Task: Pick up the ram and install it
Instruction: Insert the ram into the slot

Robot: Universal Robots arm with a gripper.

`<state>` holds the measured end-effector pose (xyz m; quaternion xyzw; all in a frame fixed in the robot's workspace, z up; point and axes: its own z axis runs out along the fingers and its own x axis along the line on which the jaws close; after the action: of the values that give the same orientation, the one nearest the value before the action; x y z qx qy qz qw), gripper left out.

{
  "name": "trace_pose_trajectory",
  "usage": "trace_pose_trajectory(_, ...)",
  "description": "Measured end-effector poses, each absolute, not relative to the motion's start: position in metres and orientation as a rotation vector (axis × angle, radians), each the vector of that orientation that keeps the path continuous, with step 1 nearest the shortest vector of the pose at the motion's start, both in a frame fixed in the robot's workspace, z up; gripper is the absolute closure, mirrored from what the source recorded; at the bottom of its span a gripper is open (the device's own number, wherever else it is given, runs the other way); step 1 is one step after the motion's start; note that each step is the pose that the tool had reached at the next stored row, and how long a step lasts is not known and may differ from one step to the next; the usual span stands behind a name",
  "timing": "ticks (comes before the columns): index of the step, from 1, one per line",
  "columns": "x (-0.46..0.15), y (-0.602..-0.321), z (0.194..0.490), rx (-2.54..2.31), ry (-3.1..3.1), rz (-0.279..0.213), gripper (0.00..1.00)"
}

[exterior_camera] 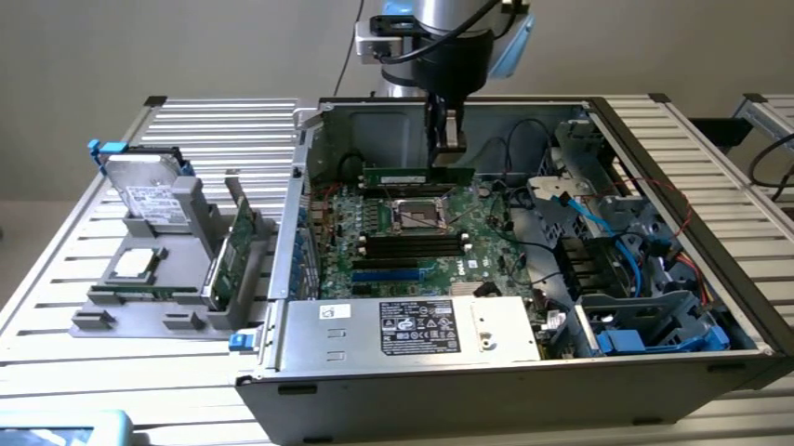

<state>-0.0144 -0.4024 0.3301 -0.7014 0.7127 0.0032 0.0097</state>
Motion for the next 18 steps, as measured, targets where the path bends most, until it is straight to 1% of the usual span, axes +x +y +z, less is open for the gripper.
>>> trace_pose_trajectory(12, -0.014, -0.402, 0.317, -2.190, 2.225, 0.010, 0.87)
trace_pose_trajectory(18, -0.014, -0.402, 0.316, -2.190, 2.226, 0.010, 0.87)
